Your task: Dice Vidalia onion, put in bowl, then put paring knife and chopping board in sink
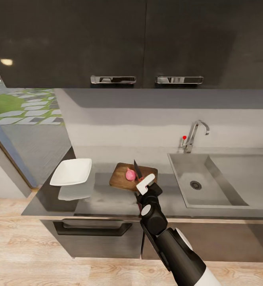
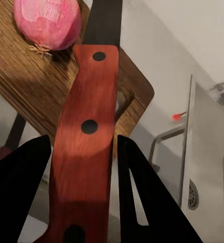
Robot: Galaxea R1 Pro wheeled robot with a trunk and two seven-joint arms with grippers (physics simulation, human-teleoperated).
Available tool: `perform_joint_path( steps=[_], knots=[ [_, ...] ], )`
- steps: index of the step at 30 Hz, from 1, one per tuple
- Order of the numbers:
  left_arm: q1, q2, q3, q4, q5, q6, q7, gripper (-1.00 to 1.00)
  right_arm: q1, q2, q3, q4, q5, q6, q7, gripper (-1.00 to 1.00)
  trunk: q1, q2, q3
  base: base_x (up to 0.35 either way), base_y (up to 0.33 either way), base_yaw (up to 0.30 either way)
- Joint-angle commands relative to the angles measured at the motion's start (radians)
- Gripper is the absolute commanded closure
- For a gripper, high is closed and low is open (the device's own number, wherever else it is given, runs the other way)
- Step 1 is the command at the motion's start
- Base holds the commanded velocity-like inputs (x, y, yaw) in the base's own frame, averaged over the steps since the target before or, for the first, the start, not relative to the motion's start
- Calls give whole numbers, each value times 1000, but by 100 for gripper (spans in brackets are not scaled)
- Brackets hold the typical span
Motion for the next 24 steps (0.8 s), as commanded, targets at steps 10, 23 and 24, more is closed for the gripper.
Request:
perform_joint_path(
  steps=[10, 23, 24],
  knots=[
    [0, 1, -2, 0, 4, -1, 1, -100, -1, -1, 2, 1, -5, 5, -9, 100, 1, -2, -2, 0, 107, 0],
    [0, 1, -2, 0, 4, -1, 1, -100, -1, -1, 2, 1, -6, 5, -9, 100, 1, -2, -2, 38, 125, 0],
    [0, 0, -2, 0, 4, -1, 1, -100, -1, -1, 2, 1, -6, 5, -9, 100, 1, -2, -2, 41, -19, 0]
  ],
)
